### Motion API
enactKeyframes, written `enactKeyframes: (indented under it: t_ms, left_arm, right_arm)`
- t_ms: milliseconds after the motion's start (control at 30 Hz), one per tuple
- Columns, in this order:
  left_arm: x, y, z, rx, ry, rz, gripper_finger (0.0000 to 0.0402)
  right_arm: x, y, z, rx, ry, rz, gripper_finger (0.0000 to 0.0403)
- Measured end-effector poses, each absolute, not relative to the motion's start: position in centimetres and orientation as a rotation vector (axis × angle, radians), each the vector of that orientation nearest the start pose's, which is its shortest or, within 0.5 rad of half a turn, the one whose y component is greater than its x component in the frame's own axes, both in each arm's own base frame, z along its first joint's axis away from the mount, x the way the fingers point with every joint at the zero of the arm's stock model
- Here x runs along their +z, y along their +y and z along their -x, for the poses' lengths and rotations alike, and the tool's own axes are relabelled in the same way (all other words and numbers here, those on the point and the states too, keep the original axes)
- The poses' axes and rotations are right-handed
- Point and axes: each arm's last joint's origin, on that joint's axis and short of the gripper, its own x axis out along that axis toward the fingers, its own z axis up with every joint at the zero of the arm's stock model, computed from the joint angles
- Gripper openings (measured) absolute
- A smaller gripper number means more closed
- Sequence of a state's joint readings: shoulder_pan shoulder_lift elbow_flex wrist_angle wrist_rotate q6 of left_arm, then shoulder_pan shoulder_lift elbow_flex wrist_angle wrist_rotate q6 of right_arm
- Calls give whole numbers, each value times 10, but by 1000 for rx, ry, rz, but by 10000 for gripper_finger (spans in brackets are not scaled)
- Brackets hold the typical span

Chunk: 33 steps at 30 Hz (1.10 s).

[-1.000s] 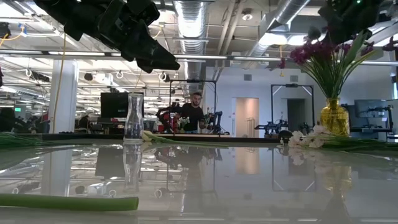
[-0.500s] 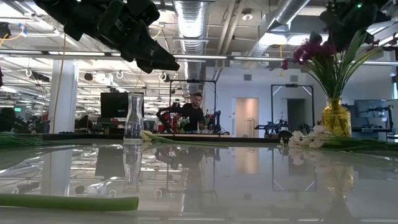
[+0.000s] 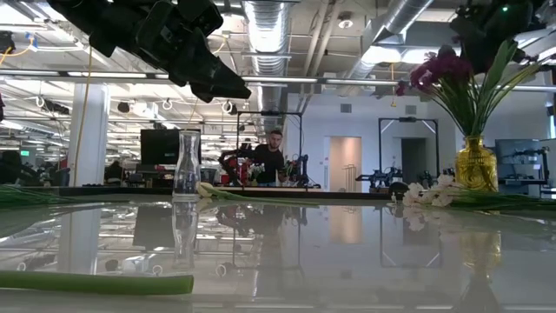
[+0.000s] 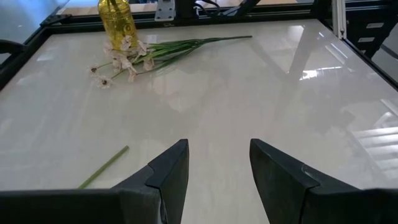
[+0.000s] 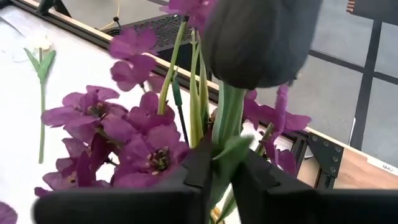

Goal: Sort flowers into vase by color
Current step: Put the black tulip into the yellow vase, then put the right white flower into the transparent vase

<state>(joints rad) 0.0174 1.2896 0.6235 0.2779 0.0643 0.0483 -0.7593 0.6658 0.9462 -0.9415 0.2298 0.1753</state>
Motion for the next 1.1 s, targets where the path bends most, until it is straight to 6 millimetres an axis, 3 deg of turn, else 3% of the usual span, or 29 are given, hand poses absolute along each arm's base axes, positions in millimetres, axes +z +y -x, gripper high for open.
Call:
enactKeyframes:
  t_ms: [333,467,800,1100]
  left_arm:
    - [216,3,-266,-54,387,-29,158]
    - [216,3,-266,-56,386,-43,158]
    - [217,5,-266,2,384,-66,158]
    - [217,6,-266,41,383,-80,158]
  right_arm:
    - [360,-67,-63,-970,564,-346,209]
    - [377,-60,-56,-969,538,-345,242]
    - [425,-49,-46,-925,383,-306,249]
    - [433,-62,-85,-545,349,-328,249]
